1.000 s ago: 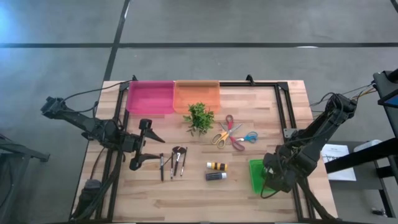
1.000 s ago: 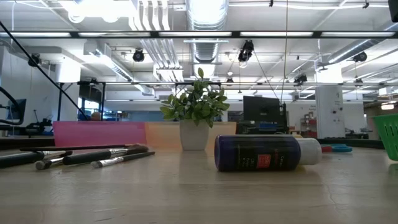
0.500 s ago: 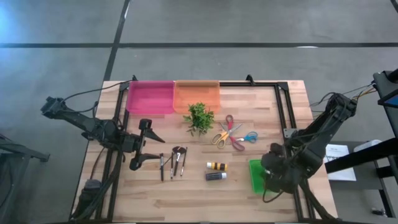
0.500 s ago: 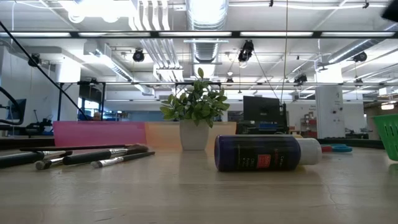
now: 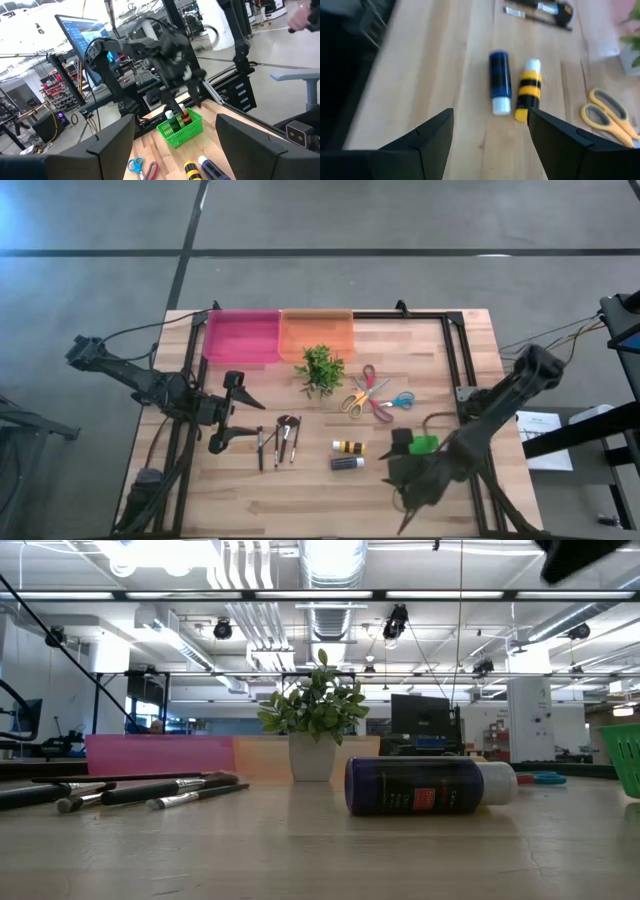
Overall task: Pick & Place Paint Supplies
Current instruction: Put the blue paint bottle into the green bin
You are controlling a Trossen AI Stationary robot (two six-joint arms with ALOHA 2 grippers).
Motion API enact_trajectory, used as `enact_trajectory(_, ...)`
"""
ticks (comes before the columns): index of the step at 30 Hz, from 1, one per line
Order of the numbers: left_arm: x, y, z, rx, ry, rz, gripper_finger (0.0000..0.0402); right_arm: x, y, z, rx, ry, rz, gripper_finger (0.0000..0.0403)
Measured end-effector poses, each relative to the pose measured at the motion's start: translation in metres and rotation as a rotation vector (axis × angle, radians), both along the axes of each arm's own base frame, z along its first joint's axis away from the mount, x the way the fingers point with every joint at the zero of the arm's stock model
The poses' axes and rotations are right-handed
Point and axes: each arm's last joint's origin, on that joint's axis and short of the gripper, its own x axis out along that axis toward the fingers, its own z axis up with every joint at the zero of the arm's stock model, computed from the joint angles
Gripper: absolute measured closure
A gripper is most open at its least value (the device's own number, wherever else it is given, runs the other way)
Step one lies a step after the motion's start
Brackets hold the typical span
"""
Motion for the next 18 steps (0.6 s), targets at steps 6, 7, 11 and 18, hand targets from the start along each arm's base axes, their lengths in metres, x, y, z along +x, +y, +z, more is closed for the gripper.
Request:
enact_trajectory(6, 0.000, 0.000, 0.000, 0.000, 0.000, 0.000, 0.0115, 0.020, 0.015, -0.035, -0.036, 0.003, -0.013, 0.0152)
enact_trajectory(7, 0.000, 0.000, 0.000, 0.000, 0.000, 0.000, 0.0115, 0.023, 0.017, -0.039, -0.033, -0.001, -0.014, 0.0152)
enact_trajectory(11, 0.000, 0.000, 0.000, -0.001, -0.001, 0.000, 0.0115, 0.035, 0.015, -0.057, -0.046, 0.013, -0.042, 0.0152)
enact_trajectory(18, 0.000, 0.000, 0.000, -0.001, -0.001, 0.000, 0.0115, 0.050, -0.007, -0.083, -0.010, 0.076, -0.052, 0.0152)
